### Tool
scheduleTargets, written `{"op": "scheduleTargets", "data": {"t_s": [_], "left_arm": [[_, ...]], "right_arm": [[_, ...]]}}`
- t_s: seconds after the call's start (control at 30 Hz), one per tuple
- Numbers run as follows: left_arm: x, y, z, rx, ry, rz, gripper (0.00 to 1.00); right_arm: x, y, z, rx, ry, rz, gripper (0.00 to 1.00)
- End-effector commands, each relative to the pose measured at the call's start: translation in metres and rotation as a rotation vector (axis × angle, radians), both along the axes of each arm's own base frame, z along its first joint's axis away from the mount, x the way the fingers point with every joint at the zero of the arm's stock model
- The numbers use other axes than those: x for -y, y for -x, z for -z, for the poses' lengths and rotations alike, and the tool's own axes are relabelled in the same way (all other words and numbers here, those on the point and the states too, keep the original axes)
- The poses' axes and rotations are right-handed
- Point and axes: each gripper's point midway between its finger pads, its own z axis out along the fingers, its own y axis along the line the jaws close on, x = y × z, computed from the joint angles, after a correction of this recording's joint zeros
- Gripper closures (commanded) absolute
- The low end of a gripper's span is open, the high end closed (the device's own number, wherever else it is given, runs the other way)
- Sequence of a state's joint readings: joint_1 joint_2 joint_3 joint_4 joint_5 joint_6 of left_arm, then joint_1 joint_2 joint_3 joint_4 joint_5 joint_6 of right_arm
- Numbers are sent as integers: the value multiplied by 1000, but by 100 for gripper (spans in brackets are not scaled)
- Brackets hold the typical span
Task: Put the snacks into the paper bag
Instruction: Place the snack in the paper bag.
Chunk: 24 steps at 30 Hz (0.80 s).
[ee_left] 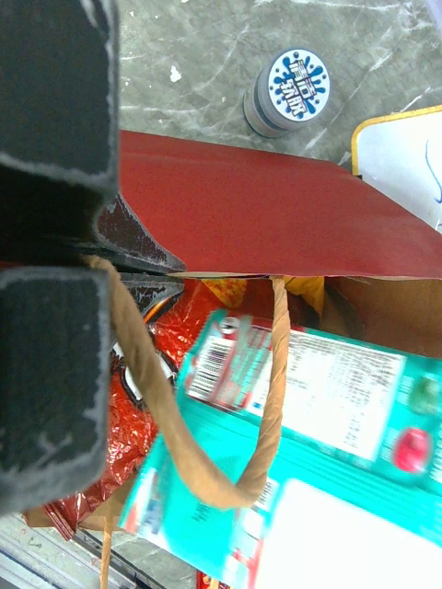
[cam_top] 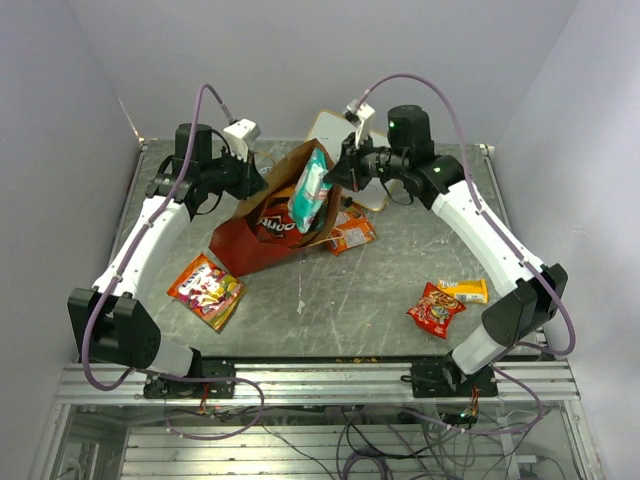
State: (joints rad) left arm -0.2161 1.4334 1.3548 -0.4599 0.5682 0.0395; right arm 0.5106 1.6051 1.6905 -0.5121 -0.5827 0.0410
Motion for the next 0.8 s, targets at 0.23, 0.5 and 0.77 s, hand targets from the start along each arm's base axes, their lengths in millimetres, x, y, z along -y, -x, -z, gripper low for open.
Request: {"op": "scheduleTargets", "data": {"t_s": [0.23,0.5,0.77], "left_arm": [[10,6,-24,139,7,64,93],[13,13,-27,162,19,95,93],[14,13,-29,167,21,97,93]], "right_arm": [[-45,7,7,-123,-112,-16,100],[-60,-6,21,-249,-173,26,100],[-51,-35,50,-267,-89,189,100]]}}
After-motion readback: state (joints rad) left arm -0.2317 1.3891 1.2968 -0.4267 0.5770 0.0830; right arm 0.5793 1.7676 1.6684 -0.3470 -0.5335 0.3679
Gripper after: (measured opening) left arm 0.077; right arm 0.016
